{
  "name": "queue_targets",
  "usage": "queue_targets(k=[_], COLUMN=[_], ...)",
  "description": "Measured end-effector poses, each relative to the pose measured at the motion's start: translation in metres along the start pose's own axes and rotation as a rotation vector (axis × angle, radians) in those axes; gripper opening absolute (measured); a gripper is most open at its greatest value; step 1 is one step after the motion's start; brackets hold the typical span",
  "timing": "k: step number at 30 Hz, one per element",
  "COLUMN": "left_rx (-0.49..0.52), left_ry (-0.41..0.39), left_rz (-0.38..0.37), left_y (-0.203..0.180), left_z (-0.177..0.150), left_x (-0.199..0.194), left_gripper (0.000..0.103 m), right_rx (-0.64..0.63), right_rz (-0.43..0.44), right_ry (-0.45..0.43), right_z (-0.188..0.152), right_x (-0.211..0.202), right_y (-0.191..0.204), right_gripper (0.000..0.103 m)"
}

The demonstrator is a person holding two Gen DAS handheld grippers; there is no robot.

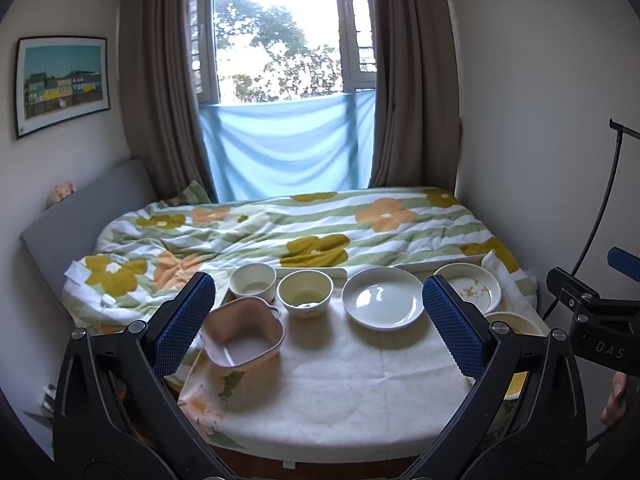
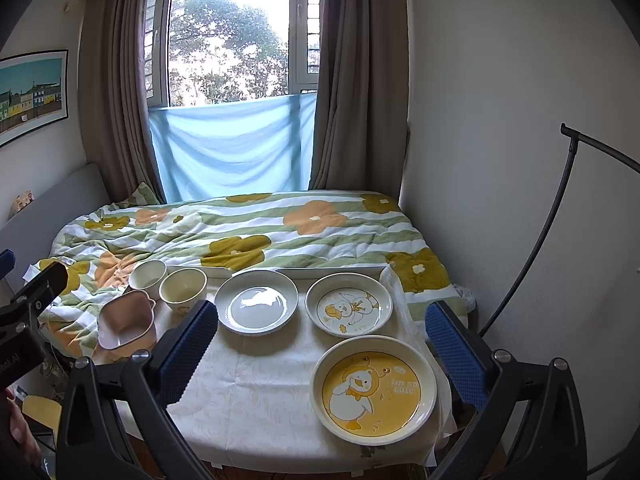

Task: Organize plates and bowls

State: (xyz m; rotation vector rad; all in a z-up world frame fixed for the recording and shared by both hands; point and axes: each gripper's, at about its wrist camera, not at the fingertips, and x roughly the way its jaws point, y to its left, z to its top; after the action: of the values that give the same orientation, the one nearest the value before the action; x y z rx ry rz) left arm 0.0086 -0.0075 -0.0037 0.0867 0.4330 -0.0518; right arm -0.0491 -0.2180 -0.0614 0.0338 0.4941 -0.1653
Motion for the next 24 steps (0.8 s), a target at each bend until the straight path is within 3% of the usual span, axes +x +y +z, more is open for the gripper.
queue_targets(k=[24], left_rx=[-0.016], left_ry=[0.000], left_rz=[-0.003], left_y=[-0.0015], left_z=[0.0012], left_x=[-0.0028], left_gripper=[0.103], right_rx=[-0.006], right_rz=[0.008], right_ry=[0.008], right_z=[-0.0051], right_x=[-0.0034], right_y=[0.0050], right_gripper=[0.103])
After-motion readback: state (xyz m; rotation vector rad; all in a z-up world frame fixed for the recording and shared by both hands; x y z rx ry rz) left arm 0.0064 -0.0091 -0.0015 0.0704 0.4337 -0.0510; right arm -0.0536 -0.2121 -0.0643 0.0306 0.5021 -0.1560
